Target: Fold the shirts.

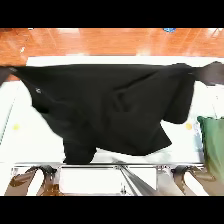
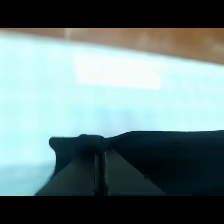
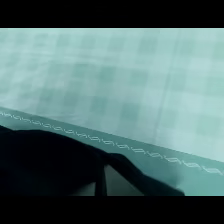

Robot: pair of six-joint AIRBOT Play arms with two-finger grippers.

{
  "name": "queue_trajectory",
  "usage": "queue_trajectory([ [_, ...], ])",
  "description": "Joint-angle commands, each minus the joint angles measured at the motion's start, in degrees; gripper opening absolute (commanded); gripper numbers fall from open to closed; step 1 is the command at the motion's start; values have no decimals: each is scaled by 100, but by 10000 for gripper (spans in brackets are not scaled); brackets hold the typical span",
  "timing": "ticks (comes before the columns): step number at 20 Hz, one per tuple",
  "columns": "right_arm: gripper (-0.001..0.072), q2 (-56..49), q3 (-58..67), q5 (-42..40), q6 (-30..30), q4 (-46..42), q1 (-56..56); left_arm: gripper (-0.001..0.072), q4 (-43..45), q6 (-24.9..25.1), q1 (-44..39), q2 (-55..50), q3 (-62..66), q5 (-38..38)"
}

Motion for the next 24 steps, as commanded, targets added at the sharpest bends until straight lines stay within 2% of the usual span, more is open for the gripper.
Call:
queue_trajectory([
  [1,23,-1794,-275,-1545,-417,520,450,28,-334,420,-66,-1115,-1303,1344],
  [4,23,-3423,527,-1902,-413,1005,507,28,-894,472,-81,-2505,-1091,2277],
  [7,24,-4566,1537,-1751,-271,1746,490,29,-1469,470,-85,-3652,-501,2184],
  [8,74,-4763,1764,-1742,-162,1958,457,29,-1683,470,-87,-3932,-315,2026],
  [9,278,-4878,1919,-1685,-13,2157,420,58,-1906,468,-85,-4140,-160,1840],
  [10,415,-4900,1967,-1600,103,2234,345,271,-2004,468,-79,-4304,26,1519],
  [11,406,-4878,1967,-1425,168,2221,219,498,-1908,472,-33,-4402,227,1134],
  [14,406,-4658,1965,-313,306,1871,-470,508,-940,439,640,-4413,785,-179],
  [15,406,-4465,1928,94,308,1416,-723,508,-804,496,1016,-4328,782,-581],
  [17,407,-3880,1510,527,481,-11,-1056,508,-807,1012,1810,-4133,562,-1196],
  [19,407,-3211,516,472,551,-922,-1217,507,-809,1165,2616,-3899,-166,-1357],
  [21,407,-2485,-920,-149,382,-498,-1432,507,-811,1333,3075,-3807,-1084,-1362],
  [23,407,-1843,-2133,-533,-205,431,-1641,507,-809,1650,3233,-3818,-1869,-1322],
  [24,407,-1543,-2594,-581,-494,863,-1733,507,-809,1585,3224,-3816,-2149,-1178],
])
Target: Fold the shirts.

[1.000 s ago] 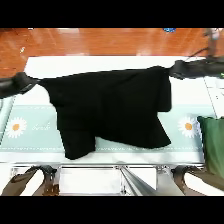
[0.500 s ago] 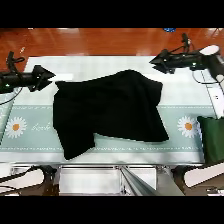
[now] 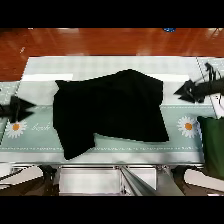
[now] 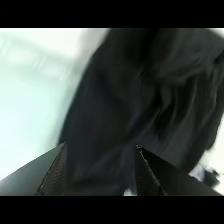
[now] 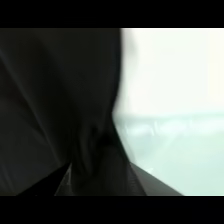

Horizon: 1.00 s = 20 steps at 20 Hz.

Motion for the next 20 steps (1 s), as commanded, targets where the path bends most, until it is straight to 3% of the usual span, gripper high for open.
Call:
queue_trajectory([
  [1,407,1108,-1770,-361,-780,992,-372,507,44,282,330,42,-1082,-70],
  [6,407,2063,-2361,-273,-887,1078,-426,507,308,229,-94,11,-1401,164],
  [13,406,2162,-2361,-144,-826,1115,-424,496,155,-11,-1543,-442,-1375,1056],
  [14,407,2162,-2361,-109,-811,1086,-444,322,155,-31,-1681,-444,-1364,1187],
  [15,407,2164,-2361,-37,-804,1045,-540,29,155,13,-1775,-439,-1340,1198],
  [17,406,2203,-2361,37,-614,400,-909,28,164,15,-1843,-437,-1259,1102],
  [19,406,2308,-2531,42,223,-1078,-1141,29,162,15,-1843,-431,-1217,1080],
  [20,406,2317,-2728,122,260,-1379,-1172,29,155,13,-1843,-431,-1200,1084],
])
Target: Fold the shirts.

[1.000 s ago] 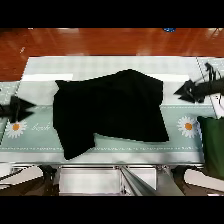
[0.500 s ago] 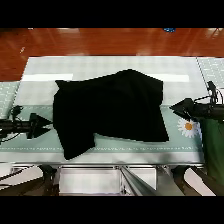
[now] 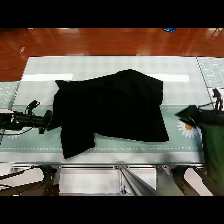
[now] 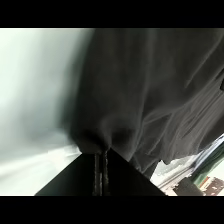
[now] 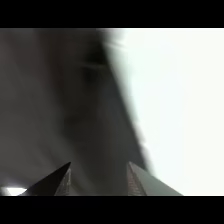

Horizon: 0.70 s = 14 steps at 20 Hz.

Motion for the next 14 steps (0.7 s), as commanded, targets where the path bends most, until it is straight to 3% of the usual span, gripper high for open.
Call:
queue_trajectory([
  [1,406,74,-455,136,649,-1180,-234,28,31,-7,-96,-13,57,125],
  [3,407,74,-857,210,302,-555,-234,28,26,-9,-96,-11,57,98],
  [9,407,46,-1408,11,304,-494,-225,29,28,-7,-96,-11,57,87],
  [14,406,-455,-1405,-407,363,-282,555,28,26,35,-96,-11,57,151],
])
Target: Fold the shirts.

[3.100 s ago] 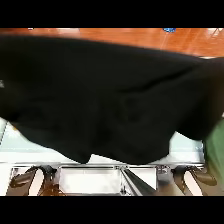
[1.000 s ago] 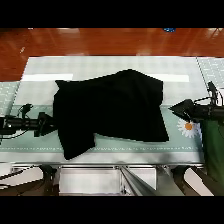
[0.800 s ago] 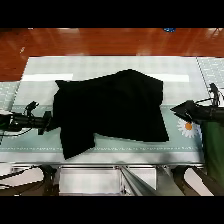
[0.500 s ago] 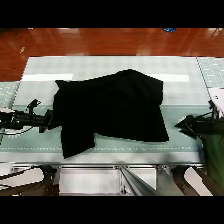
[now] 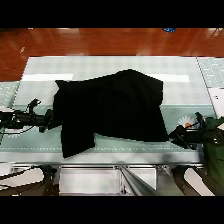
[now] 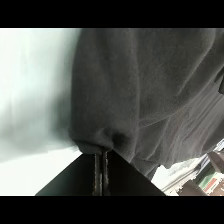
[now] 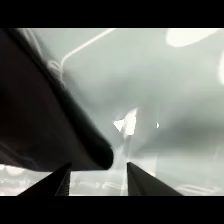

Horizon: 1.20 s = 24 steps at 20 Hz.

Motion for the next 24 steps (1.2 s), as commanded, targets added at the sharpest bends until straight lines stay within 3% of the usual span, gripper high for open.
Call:
queue_trajectory([
  [1,406,-350,-39,-601,4,494,485,29,11,39,-2,-4,2,50],
  [3,378,-542,-2,-1043,-74,990,752,29,9,39,-2,-4,2,57],
  [4,247,-640,50,-1093,-197,1180,901,29,9,39,-2,-2,2,55],
  [5,67,-697,140,-1082,-546,1436,1051,29,0,37,-2,0,2,52],
  [6,23,-693,289,-999,-817,1633,1172,28,-63,39,0,22,4,28],
  [10,23,-258,1965,-350,-874,1707,1329,28,-459,424,0,675,337,-223],
  [15,23,299,5615,-474,-404,1176,1322,28,-2308,424,-4,2623,2085,179],
  [20,23,343,8459,-258,-116,649,1322,28,-1993,275,2,4242,4277,1729],
  [22,23,629,8791,-103,-122,553,1322,28,-1497,267,4,4660,4846,1904],
  [24,23,1123,8795,142,-20,138,1322,28,-715,-44,4,5080,5283,1897],
])
